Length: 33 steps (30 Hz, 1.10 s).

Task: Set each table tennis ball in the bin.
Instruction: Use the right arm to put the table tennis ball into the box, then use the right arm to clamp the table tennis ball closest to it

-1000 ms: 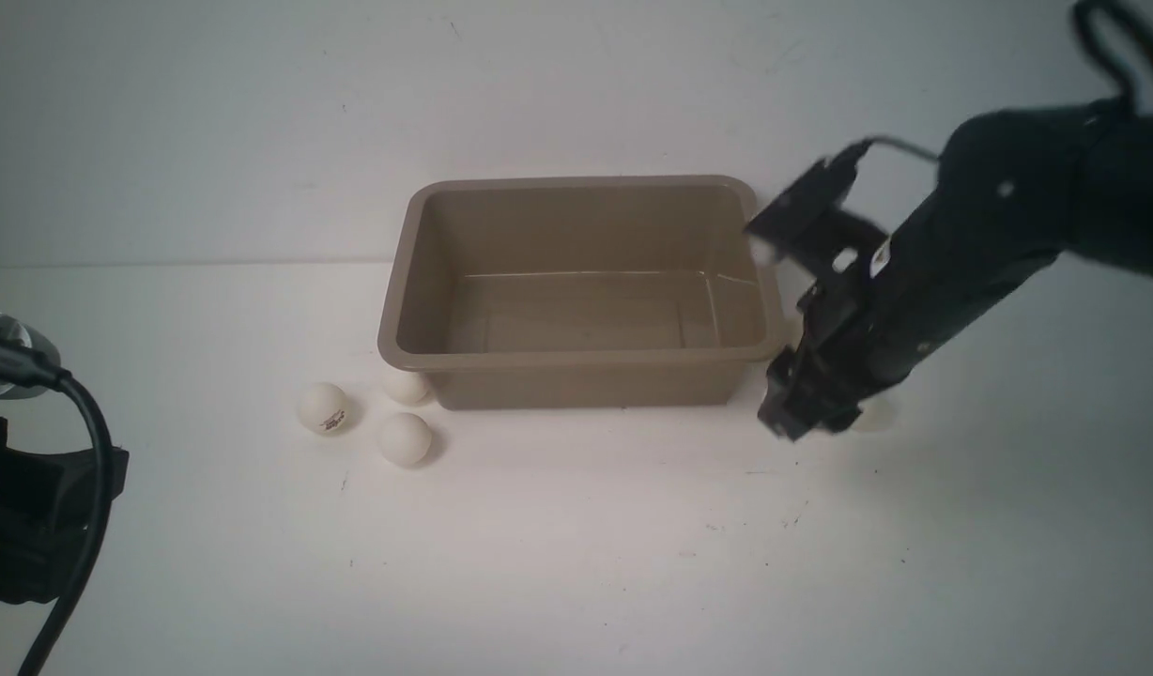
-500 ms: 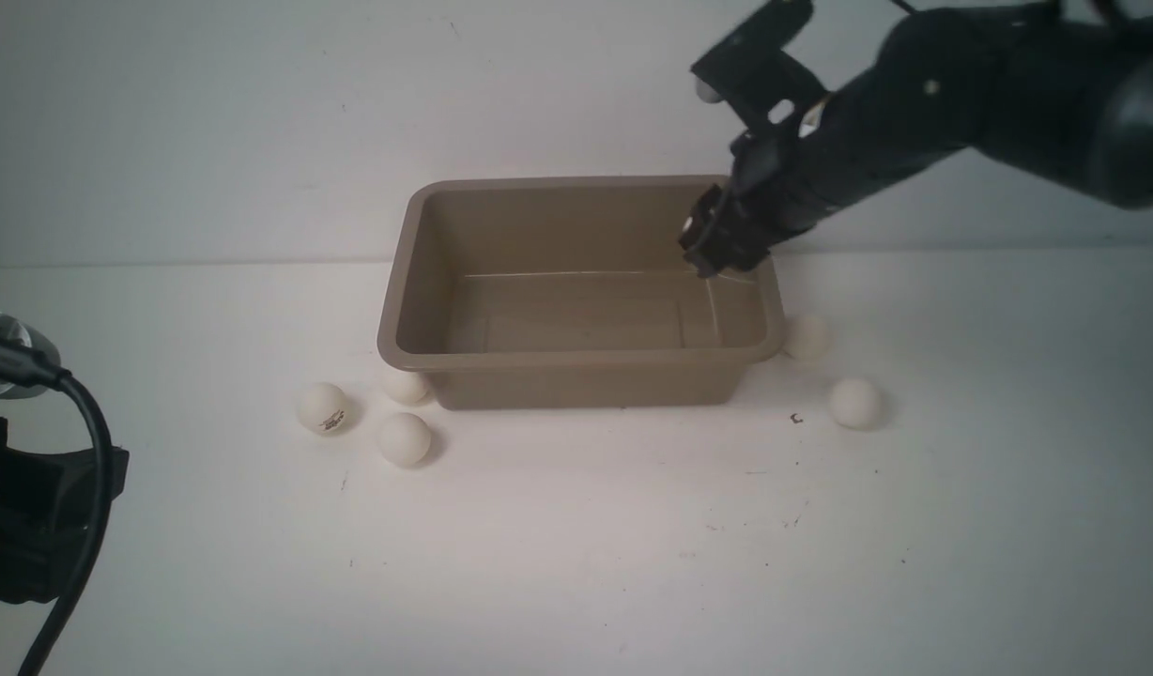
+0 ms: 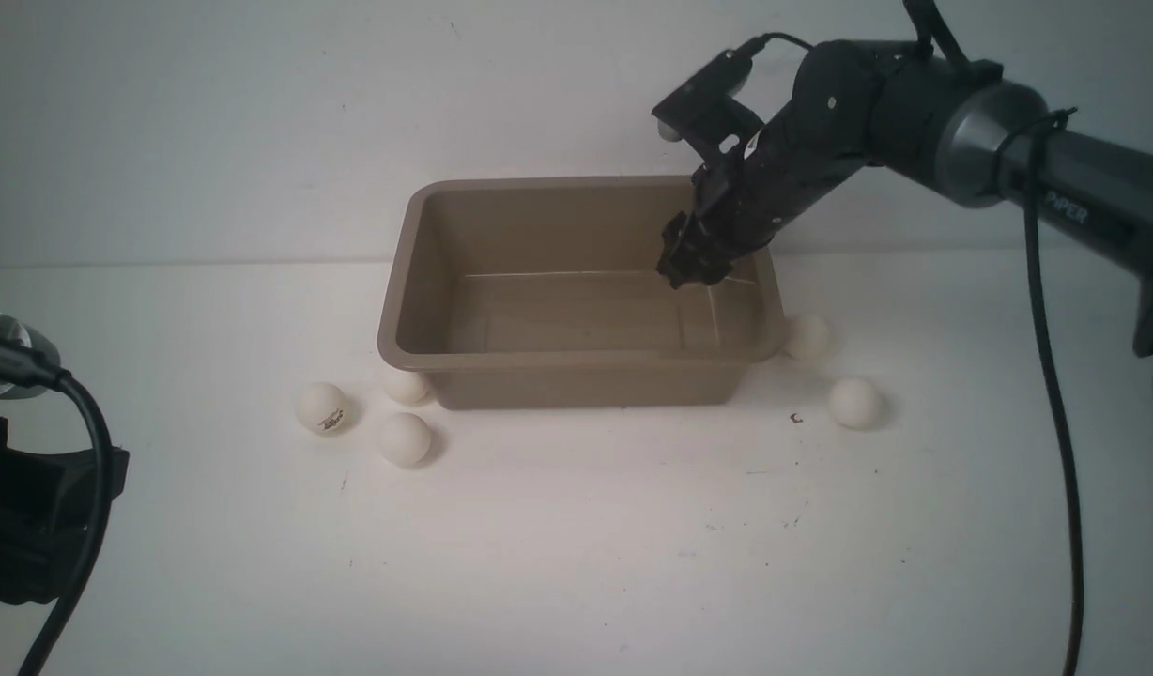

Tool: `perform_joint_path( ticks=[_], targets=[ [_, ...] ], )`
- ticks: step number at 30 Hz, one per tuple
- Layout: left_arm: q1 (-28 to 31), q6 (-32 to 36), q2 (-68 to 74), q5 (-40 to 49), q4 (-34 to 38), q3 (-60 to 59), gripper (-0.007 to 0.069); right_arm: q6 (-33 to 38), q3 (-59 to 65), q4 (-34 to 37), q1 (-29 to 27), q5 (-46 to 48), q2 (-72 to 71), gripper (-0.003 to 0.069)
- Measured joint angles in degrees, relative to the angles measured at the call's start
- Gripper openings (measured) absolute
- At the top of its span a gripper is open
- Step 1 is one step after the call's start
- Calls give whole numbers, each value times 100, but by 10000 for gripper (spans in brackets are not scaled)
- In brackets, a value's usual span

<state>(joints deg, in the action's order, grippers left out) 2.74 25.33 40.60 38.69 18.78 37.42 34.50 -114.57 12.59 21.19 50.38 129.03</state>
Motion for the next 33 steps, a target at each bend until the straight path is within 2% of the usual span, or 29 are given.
perform_joint_path(
  ticks=[1, 2, 3, 5, 8, 18, 24, 33],
  targets=[
    [0, 0, 0, 0, 0, 0, 479, -14, -13, 0, 0, -27, 0, 407],
    [0, 0, 0, 0, 0, 0, 479, -81, -31, -72, 0, -69, 0, 490],
    [0, 0, 0, 0, 0, 0, 479, -131, -33, -124, 0, -86, 0, 525],
    [0, 0, 0, 0, 0, 0, 479, -206, -33, -212, 0, -127, -5, 561],
    [0, 0, 0, 0, 0, 0, 479, -532, -33, -713, 0, -175, -52, 613],
    [0, 0, 0, 0, 23, 0, 479, -1457, -40, -2108, 0, 611, -1149, 563],
    [0, 0, 0, 0, 98, 0, 479, -1725, -44, -2239, 0, 1965, -1555, 559],
    [0, 0, 0, 0, 117, 0, 479, -2087, 27, -2061, -74, 2141, -1584, 559]
  ],
)
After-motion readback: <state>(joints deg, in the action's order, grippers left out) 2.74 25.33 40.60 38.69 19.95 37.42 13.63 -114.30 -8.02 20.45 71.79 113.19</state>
